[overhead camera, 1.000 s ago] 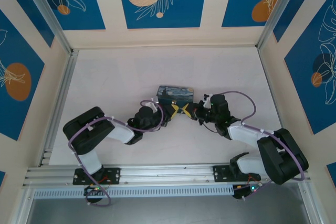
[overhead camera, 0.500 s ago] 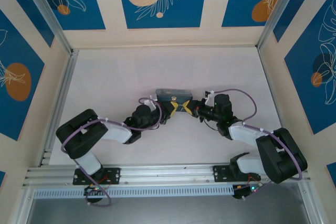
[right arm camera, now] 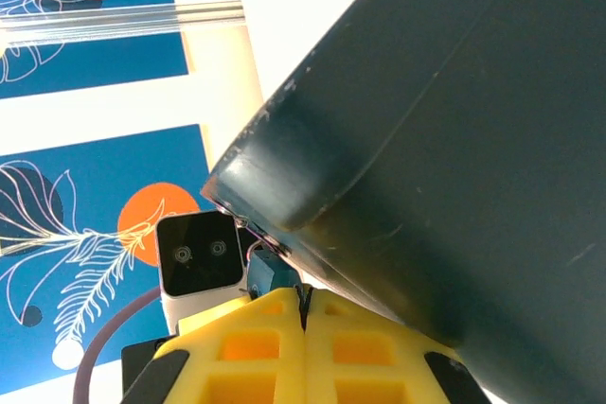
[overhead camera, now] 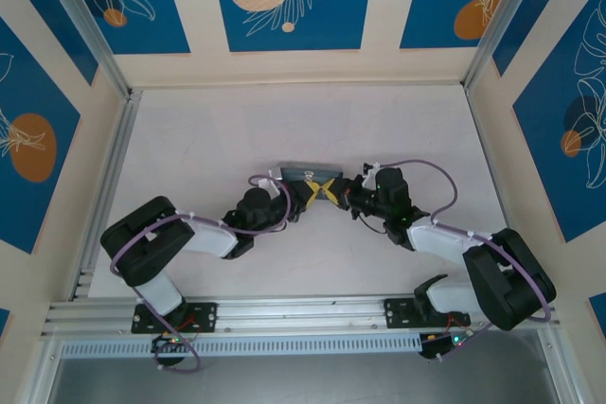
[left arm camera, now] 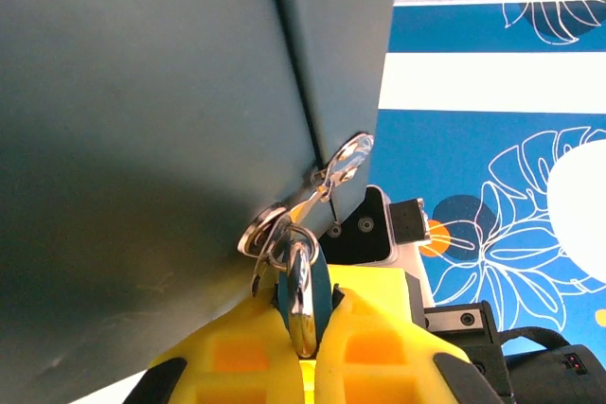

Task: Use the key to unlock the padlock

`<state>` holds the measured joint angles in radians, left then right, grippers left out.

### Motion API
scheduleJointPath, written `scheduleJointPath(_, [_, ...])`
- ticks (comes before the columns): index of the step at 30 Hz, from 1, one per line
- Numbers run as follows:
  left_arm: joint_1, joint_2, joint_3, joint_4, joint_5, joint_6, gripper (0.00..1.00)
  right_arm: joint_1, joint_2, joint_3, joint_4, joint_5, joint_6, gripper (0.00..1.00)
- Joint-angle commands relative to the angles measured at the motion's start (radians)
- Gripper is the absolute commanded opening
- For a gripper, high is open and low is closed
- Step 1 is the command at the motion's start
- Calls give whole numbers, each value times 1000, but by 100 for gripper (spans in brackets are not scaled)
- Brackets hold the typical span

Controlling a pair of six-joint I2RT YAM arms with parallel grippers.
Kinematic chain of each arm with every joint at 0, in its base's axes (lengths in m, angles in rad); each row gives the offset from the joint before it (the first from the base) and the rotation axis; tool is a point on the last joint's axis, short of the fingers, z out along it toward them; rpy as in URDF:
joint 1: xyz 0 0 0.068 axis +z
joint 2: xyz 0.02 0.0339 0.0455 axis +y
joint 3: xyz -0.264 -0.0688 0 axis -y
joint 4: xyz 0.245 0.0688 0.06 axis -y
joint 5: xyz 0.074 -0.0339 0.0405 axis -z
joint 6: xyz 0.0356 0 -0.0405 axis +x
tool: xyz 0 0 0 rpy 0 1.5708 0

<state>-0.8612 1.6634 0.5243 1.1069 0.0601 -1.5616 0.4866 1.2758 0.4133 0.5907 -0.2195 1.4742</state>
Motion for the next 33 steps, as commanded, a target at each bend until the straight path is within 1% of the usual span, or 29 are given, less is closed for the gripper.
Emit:
scheduleJointPath(1, [-18,1,26,58,75,20,0,18,-3,32,15,-30,-3,0])
scheduleJointPath(4, [-17,1,22,56,75,24,0,6,-2,28,4,-19,-13,0])
scheduleJointPath(7, [-18,9,31,29,89,34,0,18,29,57,-8,2,-20,0])
scheduleJointPath(13, [-24,75,33,51,112,31,0,31,165,122,118,-28,28,0])
scheduleJointPath(19, [-23,123,-5,70,66,49,0,-14,174,101,126,-52,45,1])
scheduleJointPath(21, [-23,143,-15,88,41,48,0,-34,161,91,114,-55,41,10])
scheduleJointPath(23, [-22,164,-23,95,8,37,0,-56,141,85,91,-57,28,23])
scheduleJointPath(26, [-21,196,-27,114,-36,29,0,-83,117,81,63,-66,6,37])
scheduleJointPath(30, [-18,240,-16,144,-69,25,0,-115,72,66,12,-87,-26,53])
scheduleJointPath(33, [-15,258,-3,139,-74,20,0,-134,16,57,-77,-114,-74,63])
